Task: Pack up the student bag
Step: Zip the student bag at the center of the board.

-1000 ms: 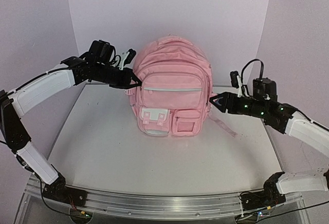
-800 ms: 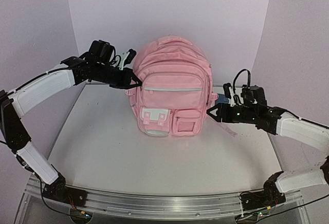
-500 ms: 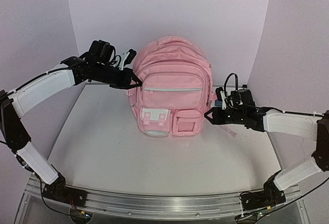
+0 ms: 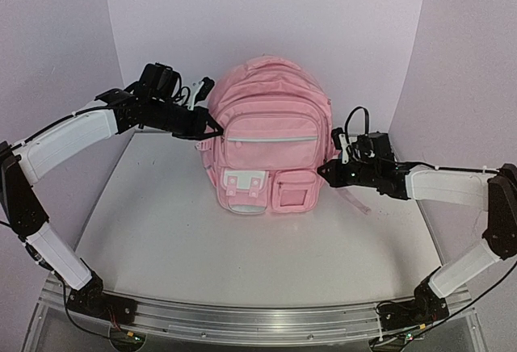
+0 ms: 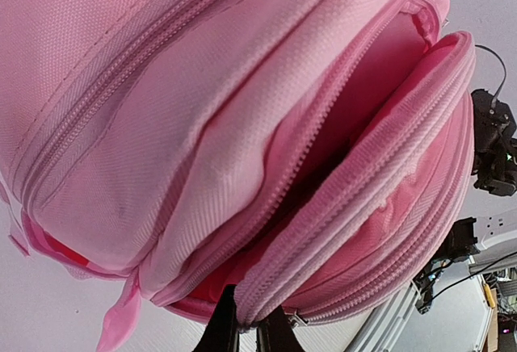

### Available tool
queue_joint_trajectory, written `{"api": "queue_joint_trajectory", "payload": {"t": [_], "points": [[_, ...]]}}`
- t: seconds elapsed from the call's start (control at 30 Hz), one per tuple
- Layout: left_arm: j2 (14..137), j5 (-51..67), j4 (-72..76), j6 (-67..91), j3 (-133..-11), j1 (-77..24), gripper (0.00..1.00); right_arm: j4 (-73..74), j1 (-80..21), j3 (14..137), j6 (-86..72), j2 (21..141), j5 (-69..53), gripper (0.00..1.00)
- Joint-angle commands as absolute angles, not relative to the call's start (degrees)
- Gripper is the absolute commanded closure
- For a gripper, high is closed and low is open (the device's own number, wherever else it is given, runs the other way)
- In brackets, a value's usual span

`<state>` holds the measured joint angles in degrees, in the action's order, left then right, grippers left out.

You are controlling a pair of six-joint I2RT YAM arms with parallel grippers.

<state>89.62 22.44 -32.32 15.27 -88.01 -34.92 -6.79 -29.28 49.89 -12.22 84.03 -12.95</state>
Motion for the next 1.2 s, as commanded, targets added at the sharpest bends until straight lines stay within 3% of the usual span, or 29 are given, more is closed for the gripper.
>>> {"api": "queue_joint_trajectory", "payload": {"t": [0.0,0.2,0.5,0.77,1.17], "points": [[85.7,24.6,-25.9,16.3,-90.2,-34.7,1.00,-9.6,-29.3,51.5,-11.5,83.6,-12.7,0.90],[85.8,23.7,-27.3,15.4,-90.9,-34.7,1.00,-5.2,-29.3,51.4,-12.3,79.8,-12.1,0.98],[86.0,23.3,-28.7,13.9,-91.7,-34.7,1.00,7.8,-29.3,57.9,-8.8,74.1,-9.3,1.00],[86.5,25.7,-29.4,12.1,-92.0,-34.7,1.00,10.2,-29.3,63.5,-8.1,75.4,-12.8,1.00],[87.1,26.7,-30.8,10.4,-91.1,-34.7,1.00,11.1,-29.3,73.7,-22.8,74.9,-16.7,1.00]]}}
